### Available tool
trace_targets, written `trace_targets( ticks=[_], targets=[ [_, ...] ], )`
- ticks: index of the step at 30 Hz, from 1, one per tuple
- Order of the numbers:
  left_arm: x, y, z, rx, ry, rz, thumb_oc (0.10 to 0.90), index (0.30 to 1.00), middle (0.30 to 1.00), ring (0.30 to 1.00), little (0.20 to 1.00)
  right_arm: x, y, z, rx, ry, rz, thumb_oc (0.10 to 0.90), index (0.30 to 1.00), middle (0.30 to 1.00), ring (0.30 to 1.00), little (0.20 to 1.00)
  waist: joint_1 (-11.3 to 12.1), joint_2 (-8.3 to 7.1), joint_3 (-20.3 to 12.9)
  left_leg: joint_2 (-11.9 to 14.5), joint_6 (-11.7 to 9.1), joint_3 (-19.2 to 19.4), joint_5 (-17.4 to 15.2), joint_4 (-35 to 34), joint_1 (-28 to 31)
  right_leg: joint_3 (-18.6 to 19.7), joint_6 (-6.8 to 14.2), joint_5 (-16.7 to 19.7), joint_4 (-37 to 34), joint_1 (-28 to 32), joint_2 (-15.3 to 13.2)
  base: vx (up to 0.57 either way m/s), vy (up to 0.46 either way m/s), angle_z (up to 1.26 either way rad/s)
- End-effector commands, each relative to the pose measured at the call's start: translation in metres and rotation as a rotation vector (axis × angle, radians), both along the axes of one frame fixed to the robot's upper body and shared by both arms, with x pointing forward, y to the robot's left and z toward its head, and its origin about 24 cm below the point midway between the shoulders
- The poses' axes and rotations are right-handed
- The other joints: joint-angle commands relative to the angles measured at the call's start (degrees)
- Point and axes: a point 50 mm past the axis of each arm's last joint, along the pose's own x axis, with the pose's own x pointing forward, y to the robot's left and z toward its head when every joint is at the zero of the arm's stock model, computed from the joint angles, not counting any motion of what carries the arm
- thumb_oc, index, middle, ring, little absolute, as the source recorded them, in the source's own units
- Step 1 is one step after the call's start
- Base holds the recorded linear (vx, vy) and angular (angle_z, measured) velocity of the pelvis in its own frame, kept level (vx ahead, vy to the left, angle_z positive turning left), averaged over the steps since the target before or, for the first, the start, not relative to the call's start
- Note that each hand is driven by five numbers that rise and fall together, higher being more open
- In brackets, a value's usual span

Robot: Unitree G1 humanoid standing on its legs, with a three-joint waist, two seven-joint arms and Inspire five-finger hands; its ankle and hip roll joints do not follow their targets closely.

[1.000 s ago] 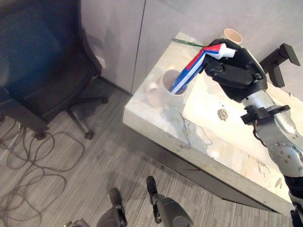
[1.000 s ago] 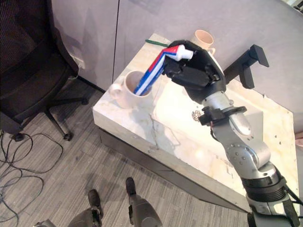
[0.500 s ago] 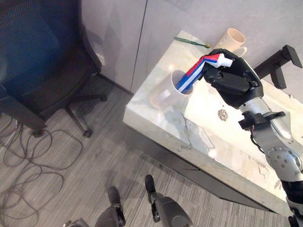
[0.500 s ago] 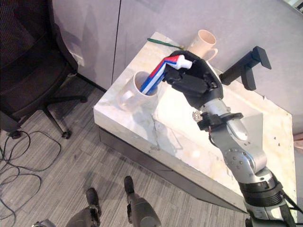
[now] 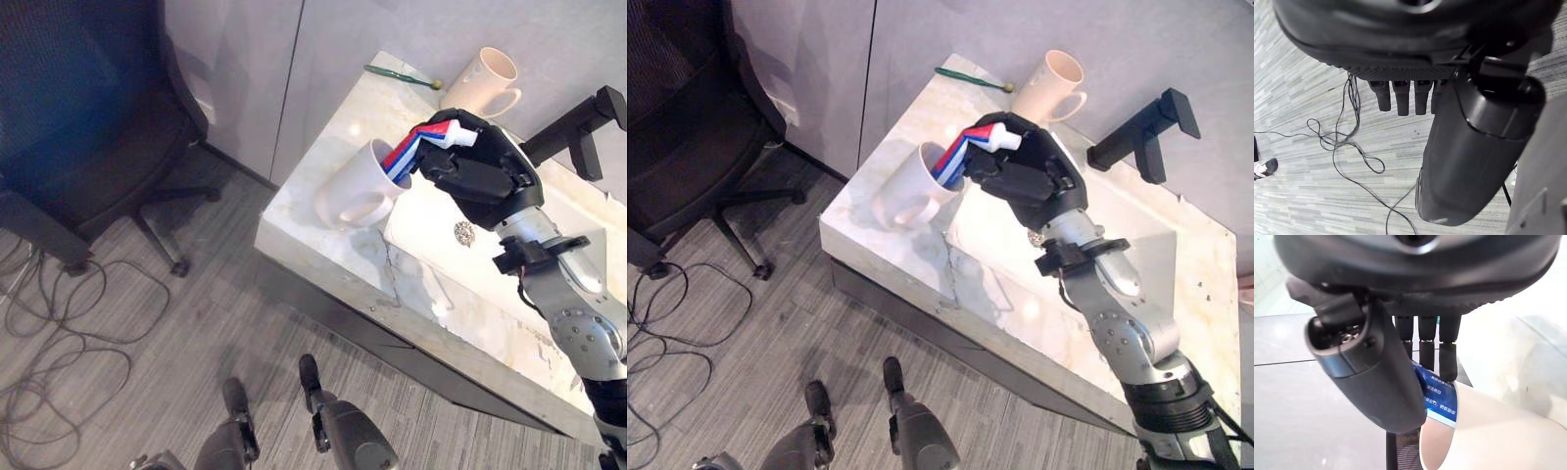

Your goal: Organize the bathroom.

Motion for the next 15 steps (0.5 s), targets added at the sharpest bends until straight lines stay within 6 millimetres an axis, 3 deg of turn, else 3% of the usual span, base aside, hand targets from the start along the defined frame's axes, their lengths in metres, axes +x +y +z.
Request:
trace_targets(
  ticks=[1,15],
  targets=[
    [-0.038,0.020,0.000,0.063,0.121,0.062,0.800,0.900,0.900,0.900,0.900,-0.019,-0.011,0.050,0.147,-0.350,-0.022,0.400,0.300,0.300,0.300,0.300,1.22,-0.72,-1.69,-0.65,-0.34,1.84,-0.42,-5.95,3.87,2.38,2.96,-2.66,5.43,-3.44,3.24,0.00,0.000,0.00],
    [-0.044,0.023,0.000,0.091,0.140,0.056,0.800,0.900,0.900,0.900,0.900,-0.027,-0.010,0.059,0.112,-0.453,-0.042,0.400,0.300,0.300,0.300,0.300,1.79,-1.54,-2.12,-0.61,-0.37,1.38,-0.53,-6.38,4.11,2.33,3.10,-2.45,4.85,-2.88,3.37,0.00,-0.001,0.02]
  ],
)
